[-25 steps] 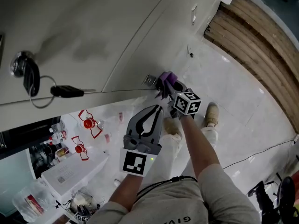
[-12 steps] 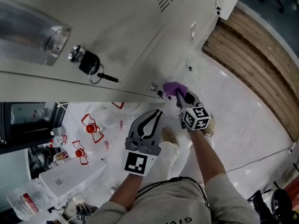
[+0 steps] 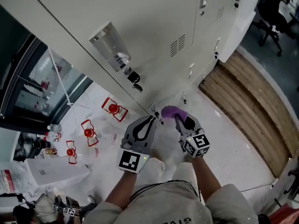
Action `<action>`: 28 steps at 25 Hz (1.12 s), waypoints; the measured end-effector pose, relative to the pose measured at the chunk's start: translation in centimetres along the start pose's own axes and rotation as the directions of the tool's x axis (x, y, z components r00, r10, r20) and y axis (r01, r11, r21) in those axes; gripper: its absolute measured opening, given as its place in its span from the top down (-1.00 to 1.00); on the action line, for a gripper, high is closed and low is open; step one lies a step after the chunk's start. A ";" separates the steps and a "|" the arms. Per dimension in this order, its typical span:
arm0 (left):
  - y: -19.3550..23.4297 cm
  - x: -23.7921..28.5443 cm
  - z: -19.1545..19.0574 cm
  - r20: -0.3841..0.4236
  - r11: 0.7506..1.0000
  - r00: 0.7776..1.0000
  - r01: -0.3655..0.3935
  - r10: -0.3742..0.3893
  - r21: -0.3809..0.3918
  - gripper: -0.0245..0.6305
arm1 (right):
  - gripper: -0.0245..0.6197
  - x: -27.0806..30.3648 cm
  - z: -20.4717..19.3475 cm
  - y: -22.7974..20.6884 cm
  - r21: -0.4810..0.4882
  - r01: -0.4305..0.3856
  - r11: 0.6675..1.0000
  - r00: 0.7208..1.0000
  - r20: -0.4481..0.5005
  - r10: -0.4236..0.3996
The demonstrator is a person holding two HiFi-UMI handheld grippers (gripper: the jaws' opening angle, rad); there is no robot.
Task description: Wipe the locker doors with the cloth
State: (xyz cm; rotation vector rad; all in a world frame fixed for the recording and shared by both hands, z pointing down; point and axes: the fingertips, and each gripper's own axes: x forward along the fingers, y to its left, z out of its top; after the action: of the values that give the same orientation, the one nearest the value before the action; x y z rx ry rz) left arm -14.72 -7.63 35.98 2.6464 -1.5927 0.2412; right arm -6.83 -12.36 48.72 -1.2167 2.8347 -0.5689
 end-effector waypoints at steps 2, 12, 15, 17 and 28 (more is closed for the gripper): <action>0.1 -0.6 1.1 0.009 0.998 0.998 -0.058 0.059 -0.028 0.87 | 0.77 -1.3 2.4 0.9 -0.063 -0.068 0.996 0.997 -0.024 0.067; -0.6 -4.8 4.8 0.060 0.932 0.939 -0.327 0.339 -0.155 0.87 | 0.76 -8.6 11.3 2.4 -0.234 -0.262 0.936 0.965 -0.072 0.252; -2.2 -5.6 5.2 0.058 0.915 0.924 -0.362 0.377 -0.180 0.87 | 0.76 -10.3 12.8 2.3 -0.218 -0.278 0.936 0.961 -0.059 0.272; -3.2 -5.6 5.4 0.051 0.912 0.923 -0.368 0.382 -0.178 0.87 | 0.76 -11.1 13.7 2.2 -0.207 -0.289 0.935 0.957 -0.051 0.285; -7.7 -6.4 7.2 0.049 0.930 0.936 -0.341 0.350 -0.135 0.87 | 0.76 -15.5 16.2 2.4 -0.175 -0.330 0.928 0.944 -0.036 0.329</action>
State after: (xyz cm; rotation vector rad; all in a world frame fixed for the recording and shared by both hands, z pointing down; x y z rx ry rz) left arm -10.10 0.74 28.17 2.2936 -2.0210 0.0530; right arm 4.65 -5.27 30.74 -0.7210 3.0517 -0.3075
